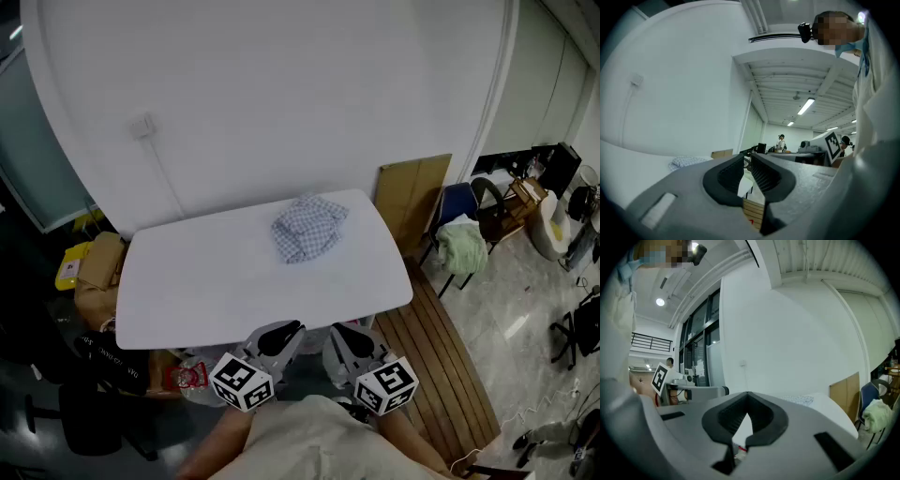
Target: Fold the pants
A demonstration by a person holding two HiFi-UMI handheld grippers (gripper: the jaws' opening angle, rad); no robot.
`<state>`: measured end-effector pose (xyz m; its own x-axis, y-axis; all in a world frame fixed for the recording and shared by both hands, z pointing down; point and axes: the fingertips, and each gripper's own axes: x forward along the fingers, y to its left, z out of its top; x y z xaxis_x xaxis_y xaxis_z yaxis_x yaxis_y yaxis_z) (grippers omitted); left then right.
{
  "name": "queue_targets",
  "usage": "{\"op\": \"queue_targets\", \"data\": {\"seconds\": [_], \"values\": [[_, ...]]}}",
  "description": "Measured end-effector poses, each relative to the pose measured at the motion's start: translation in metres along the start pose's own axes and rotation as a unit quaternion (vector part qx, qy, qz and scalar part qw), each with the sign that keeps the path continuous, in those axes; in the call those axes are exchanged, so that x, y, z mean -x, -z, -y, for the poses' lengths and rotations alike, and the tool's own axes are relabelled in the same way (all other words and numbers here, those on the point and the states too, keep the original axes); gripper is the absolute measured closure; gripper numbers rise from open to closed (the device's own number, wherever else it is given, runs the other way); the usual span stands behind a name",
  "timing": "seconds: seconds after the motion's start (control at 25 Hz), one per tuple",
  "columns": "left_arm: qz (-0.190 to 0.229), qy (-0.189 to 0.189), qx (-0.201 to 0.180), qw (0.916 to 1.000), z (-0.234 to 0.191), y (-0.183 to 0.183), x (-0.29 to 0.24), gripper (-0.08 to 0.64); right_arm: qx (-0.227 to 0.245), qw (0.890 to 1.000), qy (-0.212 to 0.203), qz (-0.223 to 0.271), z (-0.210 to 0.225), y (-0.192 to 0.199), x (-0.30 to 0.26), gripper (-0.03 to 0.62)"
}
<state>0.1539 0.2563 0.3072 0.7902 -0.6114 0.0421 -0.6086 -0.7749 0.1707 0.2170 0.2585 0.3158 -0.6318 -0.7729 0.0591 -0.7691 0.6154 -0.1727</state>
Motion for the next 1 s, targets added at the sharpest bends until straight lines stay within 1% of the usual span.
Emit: {"op": "queue_targets", "data": {"seconds": [0.64, 0.72, 0.88, 1.0], "values": [[-0.003, 0.001, 0.014, 0.9999, -0.001, 0.004, -0.006, 0.508, -0.002, 1.000, 0.001, -0.005, 0.003, 0.001, -0.003, 0.577], [-0.004, 0.002, 0.018, 0.9998, -0.002, 0.005, -0.006, 0.508, -0.011, 1.000, -0.001, -0.001, 0.004, 0.000, -0.003, 0.577], [-0.005, 0.003, 0.024, 0.9997, -0.005, 0.008, -0.006, 0.508, -0.049, 0.998, -0.022, 0.019, 0.003, -0.002, -0.007, 0.576], [-0.005, 0.001, 0.029, 0.9996, -0.009, 0.010, -0.007, 0.508, -0.047, 0.998, -0.027, 0.013, 0.000, 0.000, -0.012, 0.574]]}}
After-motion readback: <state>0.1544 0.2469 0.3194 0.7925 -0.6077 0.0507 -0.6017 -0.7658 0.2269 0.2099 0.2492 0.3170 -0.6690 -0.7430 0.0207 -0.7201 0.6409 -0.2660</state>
